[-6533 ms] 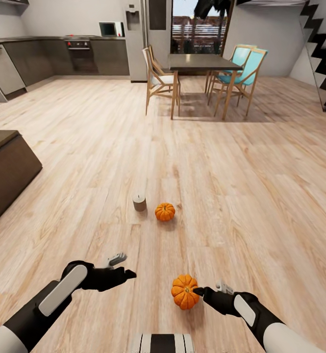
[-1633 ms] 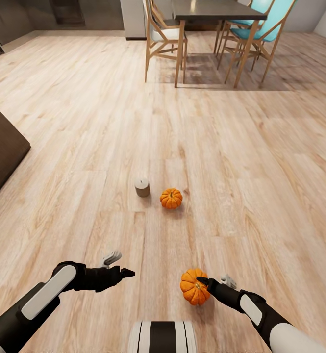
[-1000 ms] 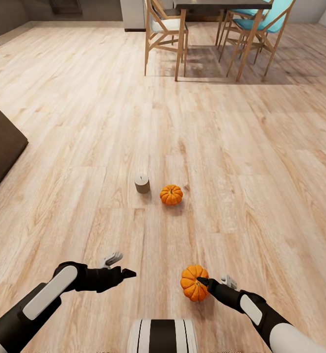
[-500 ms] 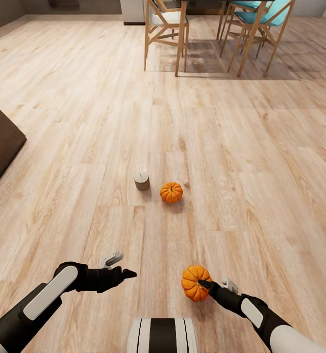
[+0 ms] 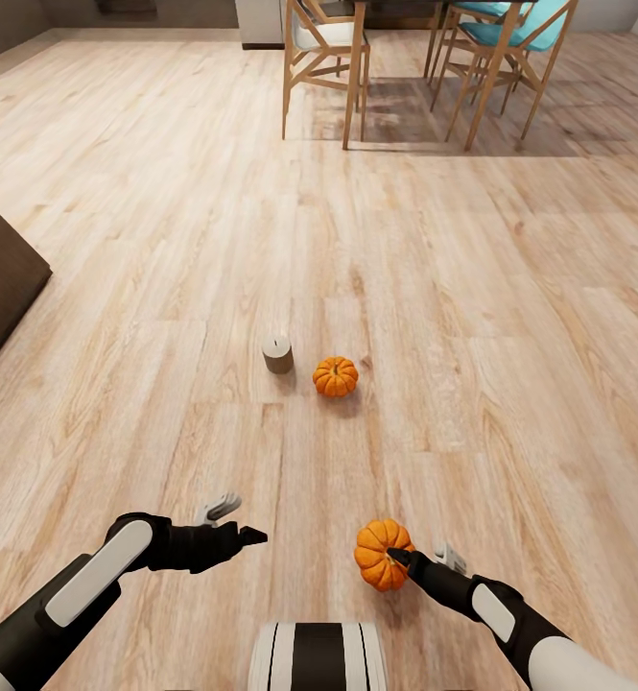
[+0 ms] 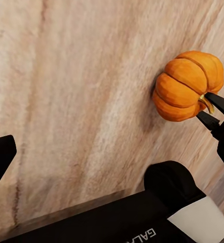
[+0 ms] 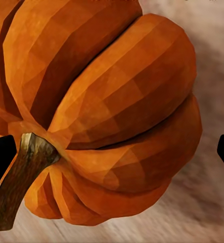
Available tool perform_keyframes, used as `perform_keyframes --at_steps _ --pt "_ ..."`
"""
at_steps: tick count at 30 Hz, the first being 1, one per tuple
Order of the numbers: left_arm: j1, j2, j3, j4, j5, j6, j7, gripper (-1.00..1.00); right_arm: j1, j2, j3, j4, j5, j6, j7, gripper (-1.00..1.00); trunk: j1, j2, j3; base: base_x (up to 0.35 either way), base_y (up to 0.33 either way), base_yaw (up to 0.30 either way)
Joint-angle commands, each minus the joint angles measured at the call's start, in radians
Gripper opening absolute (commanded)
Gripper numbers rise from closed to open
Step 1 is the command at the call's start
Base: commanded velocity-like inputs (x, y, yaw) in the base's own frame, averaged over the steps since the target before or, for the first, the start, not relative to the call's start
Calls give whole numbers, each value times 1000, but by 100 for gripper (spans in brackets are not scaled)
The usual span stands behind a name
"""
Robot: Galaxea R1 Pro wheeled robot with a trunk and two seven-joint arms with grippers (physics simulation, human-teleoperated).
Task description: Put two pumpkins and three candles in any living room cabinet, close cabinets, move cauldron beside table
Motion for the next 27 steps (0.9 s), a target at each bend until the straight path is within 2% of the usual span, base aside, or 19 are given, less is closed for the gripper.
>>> perform_keyframes --at_steps 1,12,27 --pt "-1 1 -2 -1 11 -1 10 100 0 -1 13 2 10 -2 -5 100 0 0 -1 0 0 0" --pt "-1 1 -3 -2 6 -1 10 100 0 -1 13 3 10 -2 -5 100 0 0 -1 -4 -68 0" --pt "-1 1 -3 -2 4 -2 10 100 0 0 13 3 10 -2 -6 100 0 0 -1 5 22 0"
